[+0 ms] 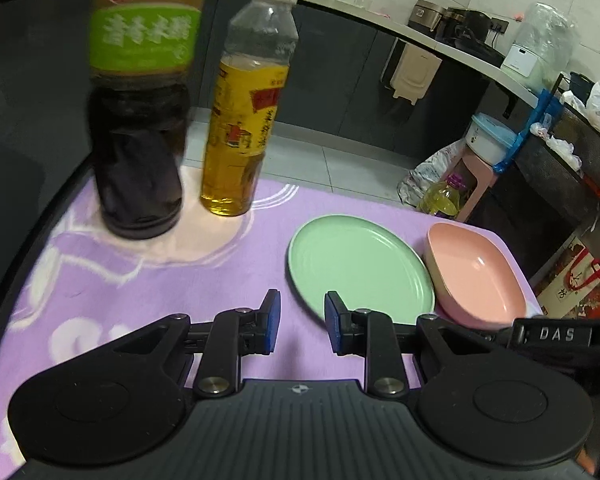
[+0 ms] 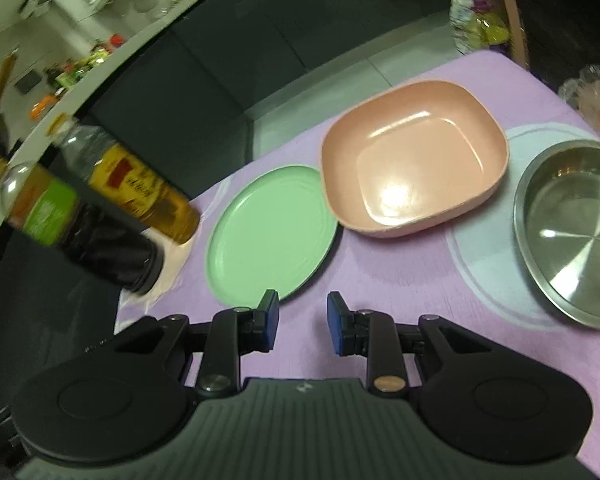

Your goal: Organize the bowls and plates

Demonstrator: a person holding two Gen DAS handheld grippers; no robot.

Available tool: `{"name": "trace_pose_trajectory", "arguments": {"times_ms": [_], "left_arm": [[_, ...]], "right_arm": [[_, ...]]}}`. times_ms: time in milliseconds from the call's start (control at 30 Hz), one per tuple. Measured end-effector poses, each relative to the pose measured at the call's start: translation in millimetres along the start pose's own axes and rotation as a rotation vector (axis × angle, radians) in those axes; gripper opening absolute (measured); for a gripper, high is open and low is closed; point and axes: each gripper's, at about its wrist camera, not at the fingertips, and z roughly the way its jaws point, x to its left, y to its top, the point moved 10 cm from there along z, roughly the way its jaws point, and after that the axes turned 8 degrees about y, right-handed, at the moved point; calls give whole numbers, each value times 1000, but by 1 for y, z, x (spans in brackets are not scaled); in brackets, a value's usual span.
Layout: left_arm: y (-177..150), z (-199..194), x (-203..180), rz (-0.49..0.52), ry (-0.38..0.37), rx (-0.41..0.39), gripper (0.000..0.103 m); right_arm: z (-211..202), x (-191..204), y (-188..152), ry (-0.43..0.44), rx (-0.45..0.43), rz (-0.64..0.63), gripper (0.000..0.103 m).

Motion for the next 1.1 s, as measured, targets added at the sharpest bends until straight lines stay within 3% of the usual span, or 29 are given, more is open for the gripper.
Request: {"name": "trace_pose_trajectory", "arguments": {"times_ms": [433,500,633,800,1100], "left_arm": [[4,69,-9,7,22,84,22],[4,71,-13,23,18,64,23],[4,70,-16,58,21,54,22],[-2,63,-10,72,1,64,16],[-10,15,11,51,9,41,17]], "right_arm": [[24,-21,15,-1,-30,81,27],[26,-18,16,-5,-38,65,26],[29,-11,15,-10,-41,18,26],[30,-7,12,-32,-36,-48,19],[13,17,-4,15,-6,-98,19]]}}
